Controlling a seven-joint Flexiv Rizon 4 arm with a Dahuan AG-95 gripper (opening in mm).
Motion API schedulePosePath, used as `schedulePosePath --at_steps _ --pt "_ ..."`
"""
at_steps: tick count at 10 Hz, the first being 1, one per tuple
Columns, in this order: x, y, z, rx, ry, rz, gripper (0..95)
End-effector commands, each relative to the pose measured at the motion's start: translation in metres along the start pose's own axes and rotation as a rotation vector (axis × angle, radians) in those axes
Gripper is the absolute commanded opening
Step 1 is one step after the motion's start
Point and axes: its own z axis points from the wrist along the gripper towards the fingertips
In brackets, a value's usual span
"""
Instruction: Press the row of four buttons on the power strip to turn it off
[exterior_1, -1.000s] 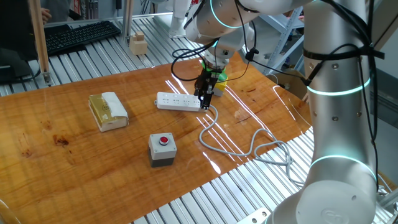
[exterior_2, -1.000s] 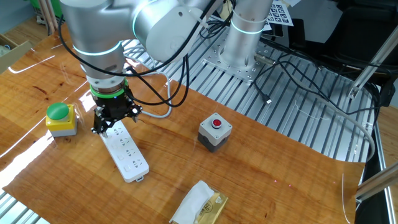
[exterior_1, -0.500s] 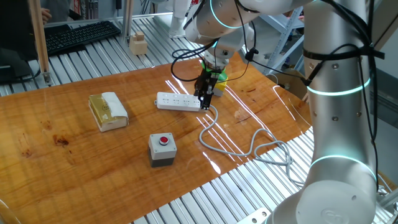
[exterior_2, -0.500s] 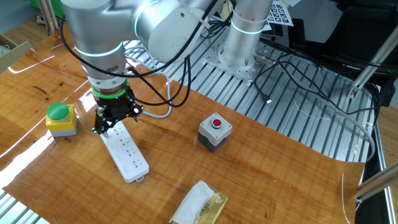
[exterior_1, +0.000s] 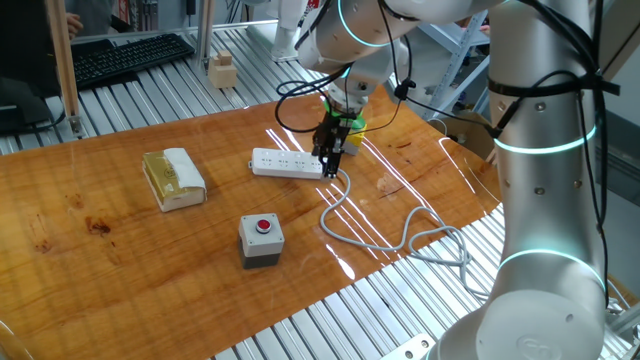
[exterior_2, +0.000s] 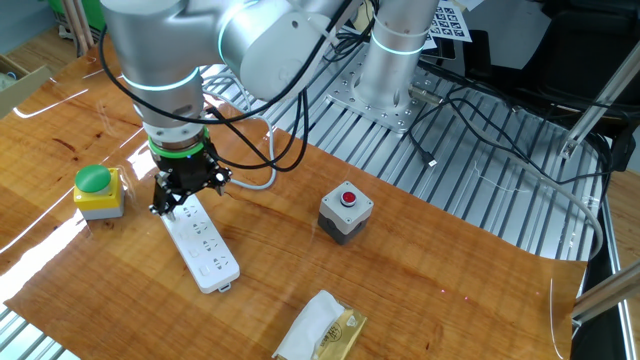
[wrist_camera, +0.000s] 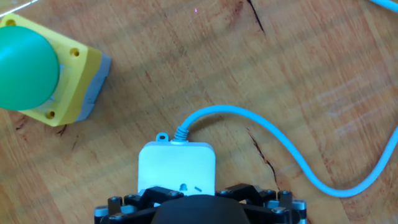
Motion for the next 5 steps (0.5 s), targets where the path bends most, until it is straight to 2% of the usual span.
schedulePosePath --at_steps 1,5 --pt "0.0001 -0.0015 0.0003 -0.002 0.002 -0.004 95.0" --pt "-0.0002 -0.0026 0.0039 -0.011 0.013 -0.012 95.0"
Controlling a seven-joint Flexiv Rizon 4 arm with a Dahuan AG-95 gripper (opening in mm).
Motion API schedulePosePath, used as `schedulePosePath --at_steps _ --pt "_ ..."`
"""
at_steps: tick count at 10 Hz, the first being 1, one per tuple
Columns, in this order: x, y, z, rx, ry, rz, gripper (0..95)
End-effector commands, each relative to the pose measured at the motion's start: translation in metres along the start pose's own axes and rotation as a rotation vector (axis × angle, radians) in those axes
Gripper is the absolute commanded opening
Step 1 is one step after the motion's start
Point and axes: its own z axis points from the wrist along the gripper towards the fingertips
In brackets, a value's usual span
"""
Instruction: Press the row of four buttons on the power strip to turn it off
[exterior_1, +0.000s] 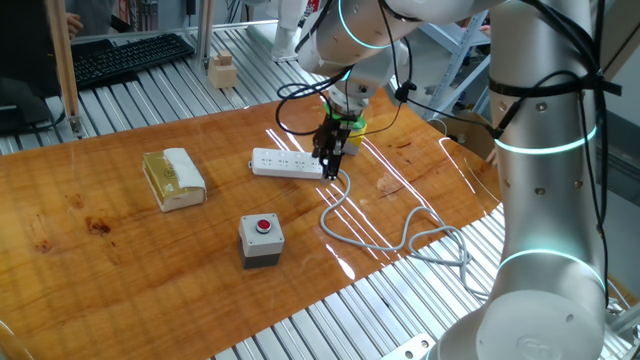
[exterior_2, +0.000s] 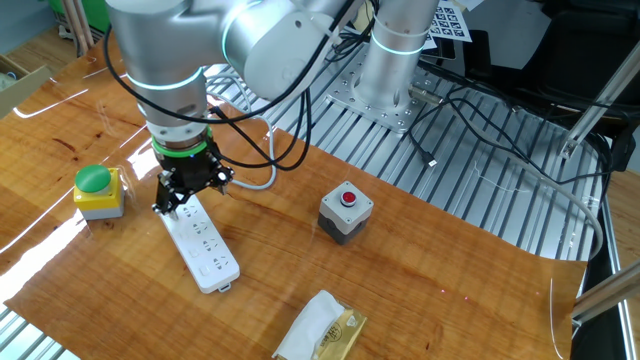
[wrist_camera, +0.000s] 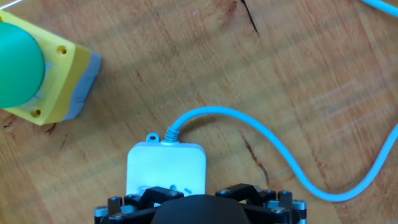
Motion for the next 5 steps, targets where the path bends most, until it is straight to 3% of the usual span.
schedulePosePath --at_steps 1,2,3,4,5 --pt "-0.001 0.000 0.007 -0.005 0.018 -0.005 95.0" --pt "-0.001 -0.001 0.018 -0.016 0.016 -0.012 95.0" --pt "-0.002 -0.001 0.022 -0.029 0.017 -0.008 95.0" --pt "-0.002 -0.001 0.021 -0.039 0.013 0.002 95.0" --pt "-0.002 -0.003 0.016 -0.024 0.014 0.000 95.0"
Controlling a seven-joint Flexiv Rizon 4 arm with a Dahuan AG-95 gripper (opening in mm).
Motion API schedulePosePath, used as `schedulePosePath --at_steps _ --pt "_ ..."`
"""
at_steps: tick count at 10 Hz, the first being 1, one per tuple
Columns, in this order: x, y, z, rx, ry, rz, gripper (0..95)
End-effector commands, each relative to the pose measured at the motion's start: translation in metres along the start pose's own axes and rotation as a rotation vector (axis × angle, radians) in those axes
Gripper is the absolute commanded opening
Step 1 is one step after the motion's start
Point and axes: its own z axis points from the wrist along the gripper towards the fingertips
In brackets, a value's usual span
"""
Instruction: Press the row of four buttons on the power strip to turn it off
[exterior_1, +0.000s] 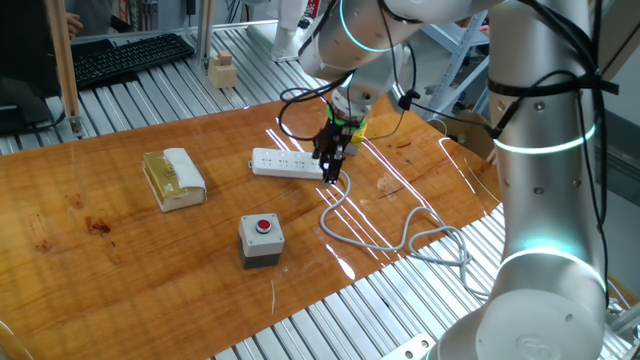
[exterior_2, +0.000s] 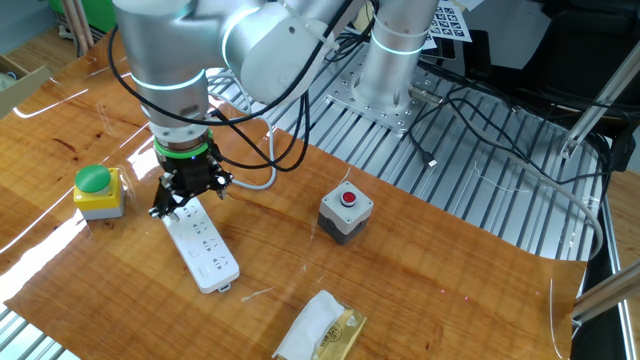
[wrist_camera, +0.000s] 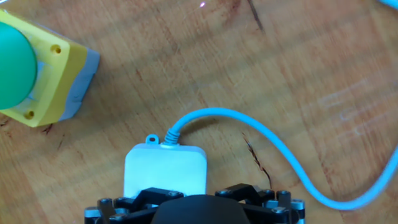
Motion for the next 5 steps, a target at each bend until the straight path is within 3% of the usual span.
schedulePosePath --at_steps 1,2,3,5 --pt "0.000 -0.003 -0.003 0.017 -0.014 0.021 95.0" --pt "0.000 -0.001 -0.014 0.029 -0.004 0.022 95.0" --pt "0.001 0.000 -0.021 0.053 -0.018 0.011 95.0" --pt "0.003 -0.001 -0.023 0.061 -0.020 0.008 95.0"
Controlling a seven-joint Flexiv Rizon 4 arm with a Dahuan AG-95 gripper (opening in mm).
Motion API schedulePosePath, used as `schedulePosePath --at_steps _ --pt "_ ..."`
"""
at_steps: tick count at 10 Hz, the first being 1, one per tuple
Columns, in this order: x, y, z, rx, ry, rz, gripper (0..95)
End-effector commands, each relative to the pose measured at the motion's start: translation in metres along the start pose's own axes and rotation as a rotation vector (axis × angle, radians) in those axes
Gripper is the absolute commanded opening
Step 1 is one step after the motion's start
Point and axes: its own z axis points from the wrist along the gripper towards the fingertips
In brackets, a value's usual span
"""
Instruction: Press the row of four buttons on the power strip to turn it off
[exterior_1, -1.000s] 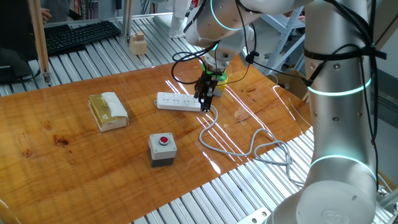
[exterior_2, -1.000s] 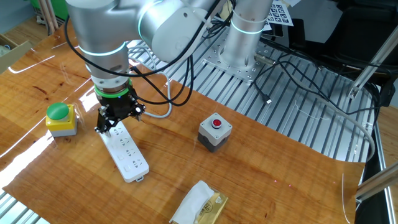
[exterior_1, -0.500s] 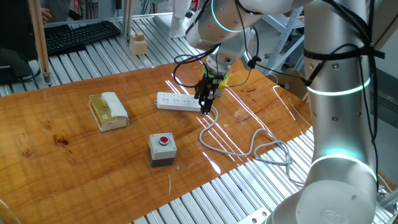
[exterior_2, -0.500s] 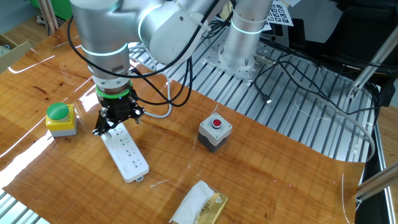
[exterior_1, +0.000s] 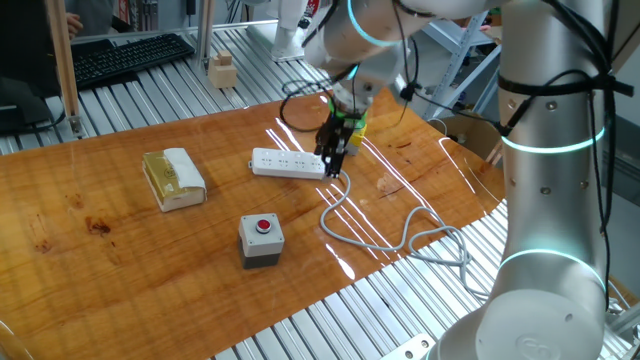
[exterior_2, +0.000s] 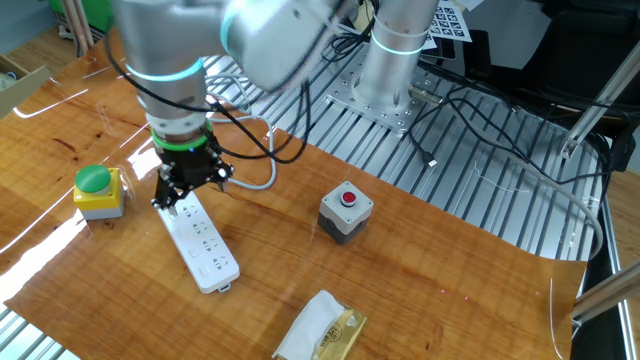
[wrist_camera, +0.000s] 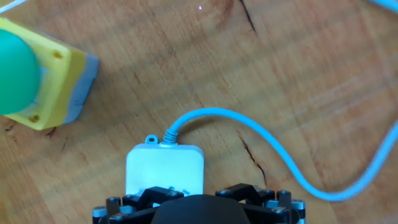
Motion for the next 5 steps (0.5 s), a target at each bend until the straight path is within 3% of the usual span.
schedulePosePath --at_steps 1,5 --pt "0.004 0.001 0.000 0.004 -0.004 -0.011 95.0" --pt "0.018 -0.003 -0.005 0.009 -0.006 0.003 95.0"
